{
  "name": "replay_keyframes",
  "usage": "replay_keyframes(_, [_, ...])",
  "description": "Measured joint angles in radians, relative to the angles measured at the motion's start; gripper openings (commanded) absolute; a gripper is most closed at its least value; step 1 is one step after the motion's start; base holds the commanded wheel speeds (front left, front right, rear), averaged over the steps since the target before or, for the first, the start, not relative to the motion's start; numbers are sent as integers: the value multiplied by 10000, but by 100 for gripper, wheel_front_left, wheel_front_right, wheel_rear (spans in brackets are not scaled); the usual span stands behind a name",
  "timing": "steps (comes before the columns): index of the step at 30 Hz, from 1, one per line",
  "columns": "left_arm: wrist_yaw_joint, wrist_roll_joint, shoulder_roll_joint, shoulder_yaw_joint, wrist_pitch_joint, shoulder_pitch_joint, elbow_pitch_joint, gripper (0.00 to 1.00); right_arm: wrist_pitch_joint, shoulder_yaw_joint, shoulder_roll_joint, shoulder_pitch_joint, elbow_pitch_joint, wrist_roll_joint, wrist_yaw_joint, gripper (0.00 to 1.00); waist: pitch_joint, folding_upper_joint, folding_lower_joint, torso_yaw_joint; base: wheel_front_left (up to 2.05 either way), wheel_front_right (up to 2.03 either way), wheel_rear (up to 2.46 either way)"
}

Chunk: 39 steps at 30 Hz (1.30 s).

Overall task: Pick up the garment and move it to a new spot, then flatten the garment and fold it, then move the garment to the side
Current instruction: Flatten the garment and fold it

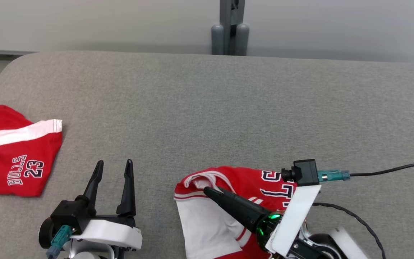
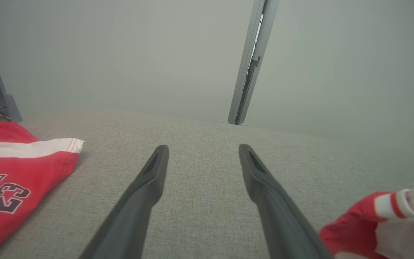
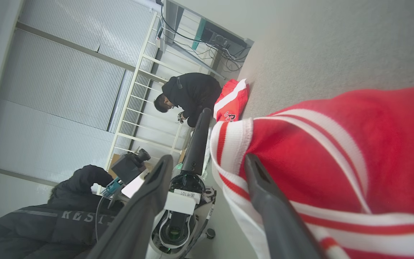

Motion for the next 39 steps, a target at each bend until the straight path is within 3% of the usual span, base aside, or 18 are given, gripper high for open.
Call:
replay_keyframes(6, [-151, 92, 4, 217, 0, 51, 36, 100, 826, -732, -4, 348, -470, -2357, 0, 100, -350, 0, 0, -368, 0, 0, 0])
replay_keyframes(10, [-161, 92, 0, 209, 0, 52, 63, 100, 667, -855, -2, 365, -840, -2984, 0, 100, -433, 0, 0, -381, 0, 0, 0])
replay_keyframes(19, [-155, 73, 4, 232, 0, 170, 0, 100, -1080, -2105, 6, -310, -1946, -4521, 0, 100, -550, 0, 0, -413, 0, 0, 0])
replay_keyframes(24, [-144, 71, 4, 268, 0, 209, -61, 100, -1335, -2727, 0, -425, -2280, -4901, 0, 100, -620, 0, 0, -594, 0, 0, 0])
replay_keyframes(28, [-148, 73, 2, 351, 0, 214, -104, 100, -1480, -2650, -46, -658, -2918, -6207, 2, 100, -654, 0, 0, -778, 0, 0, 0])
replay_keyframes(31, [-159, 81, -2, 364, 0, 216, -128, 100, -2362, -3080, -380, -719, -3147, -7538, 2, 100, -667, 0, 0, -942, 0, 0, 0])
replay_keyframes(33, [-159, 92, -4, 351, -2, 215, -215, 100, -3524, -3728, -905, -609, -2892, -9035, 2, 100, -679, 0, 0, -1075, 0, 0, 0])
replay_keyframes(39, [-157, 46, 2, 464, -15, 243, -522, 100, -4863, -4750, -892, 868, -1643, -9668, 2, 100, -703, 0, 0, -1260, 0, 0, 0])
